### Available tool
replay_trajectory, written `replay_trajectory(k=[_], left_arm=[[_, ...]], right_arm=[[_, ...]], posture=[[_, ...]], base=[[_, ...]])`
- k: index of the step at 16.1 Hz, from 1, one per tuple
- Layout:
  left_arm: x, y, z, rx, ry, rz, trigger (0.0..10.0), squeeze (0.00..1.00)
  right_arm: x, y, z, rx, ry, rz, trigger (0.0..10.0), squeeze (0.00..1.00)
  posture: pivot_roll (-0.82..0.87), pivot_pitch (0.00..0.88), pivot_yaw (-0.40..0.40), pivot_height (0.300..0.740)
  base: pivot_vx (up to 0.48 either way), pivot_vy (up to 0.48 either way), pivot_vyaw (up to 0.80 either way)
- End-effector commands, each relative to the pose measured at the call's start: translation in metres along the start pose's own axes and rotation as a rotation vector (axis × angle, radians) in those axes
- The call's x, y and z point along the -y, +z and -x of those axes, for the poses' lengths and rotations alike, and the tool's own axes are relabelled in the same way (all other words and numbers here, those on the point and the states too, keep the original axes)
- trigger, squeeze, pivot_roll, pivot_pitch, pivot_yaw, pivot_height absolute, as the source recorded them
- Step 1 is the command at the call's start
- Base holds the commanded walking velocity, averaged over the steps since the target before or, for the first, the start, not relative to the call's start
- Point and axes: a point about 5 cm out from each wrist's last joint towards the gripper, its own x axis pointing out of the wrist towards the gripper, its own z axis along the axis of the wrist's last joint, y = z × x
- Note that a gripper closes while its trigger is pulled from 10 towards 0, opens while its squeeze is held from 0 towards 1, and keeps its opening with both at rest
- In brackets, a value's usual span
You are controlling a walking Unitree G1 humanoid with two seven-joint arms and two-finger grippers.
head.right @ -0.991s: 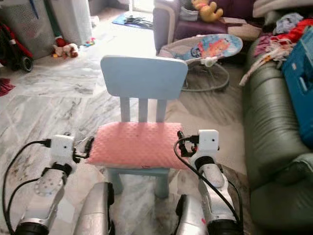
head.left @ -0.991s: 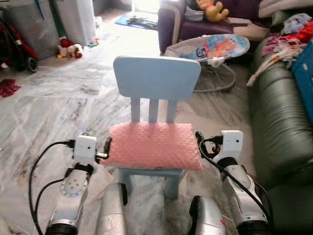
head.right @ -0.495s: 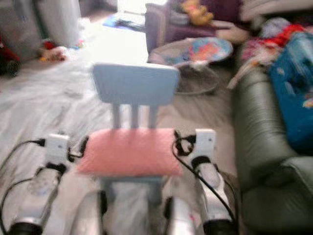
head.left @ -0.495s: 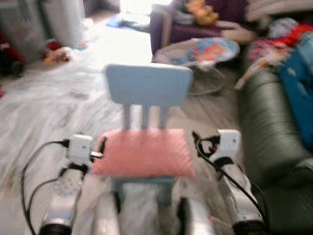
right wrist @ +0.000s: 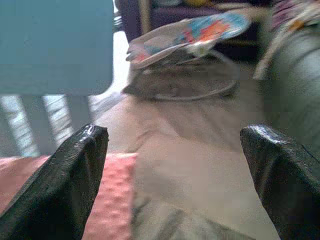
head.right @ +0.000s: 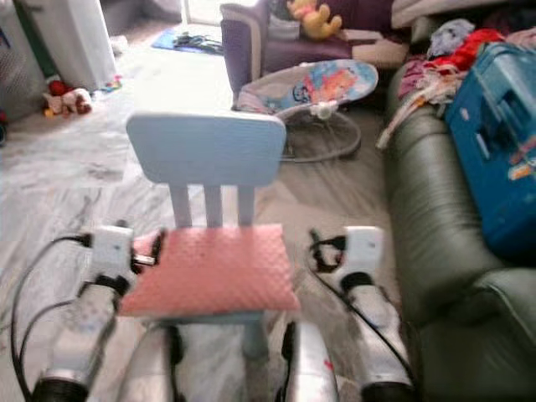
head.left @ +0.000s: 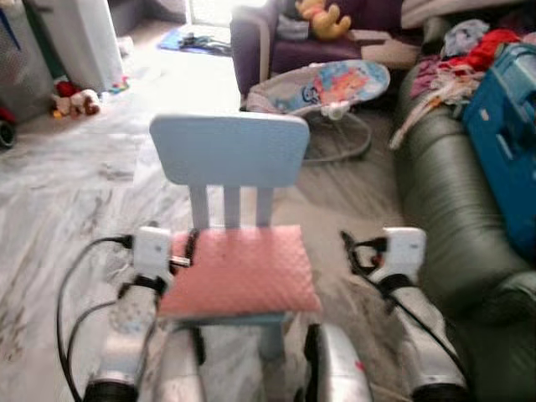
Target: Move the pillow to the sofa
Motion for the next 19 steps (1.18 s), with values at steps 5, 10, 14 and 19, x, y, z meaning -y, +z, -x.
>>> replay_trajectory(k=[5, 10, 14, 19], left_arm=[[-0.012, -0.006, 0.007, -0.037, 0.035, -0.025, 10.0, 0.0], [-0.021, -0.014, 0.006, -0.101, 0.047, -0.085, 10.0, 0.0], [-0.037, -0.022, 0.007, -0.159, 0.108, -0.108, 10.0, 0.0], [-0.055, -0.025, 0.008, -0.211, 0.166, -0.161, 10.0, 0.0]], right_arm=[[-0.006, 0.004, -0.003, 0.011, 0.022, -0.015, 10.0, 0.0], [-0.002, 0.005, -0.004, 0.005, 0.013, -0.011, 10.0, 0.0], [0.009, 0.009, -0.011, -0.002, 0.0, -0.005, 10.0, 0.0], [0.002, 0.012, -0.016, -0.007, 0.053, -0.002, 10.0, 0.0]], posture=[[-0.01, 0.0, -0.051, 0.53], [-0.01, 0.0, -0.052, 0.49], [0.0, 0.0, -0.059, 0.49], [0.02, 0.0, -0.076, 0.465]], base=[[0.0, 0.0, 0.0], [0.0, 0.0, 0.0], [0.0, 0.0, 0.0], [0.0, 0.0, 0.0]])
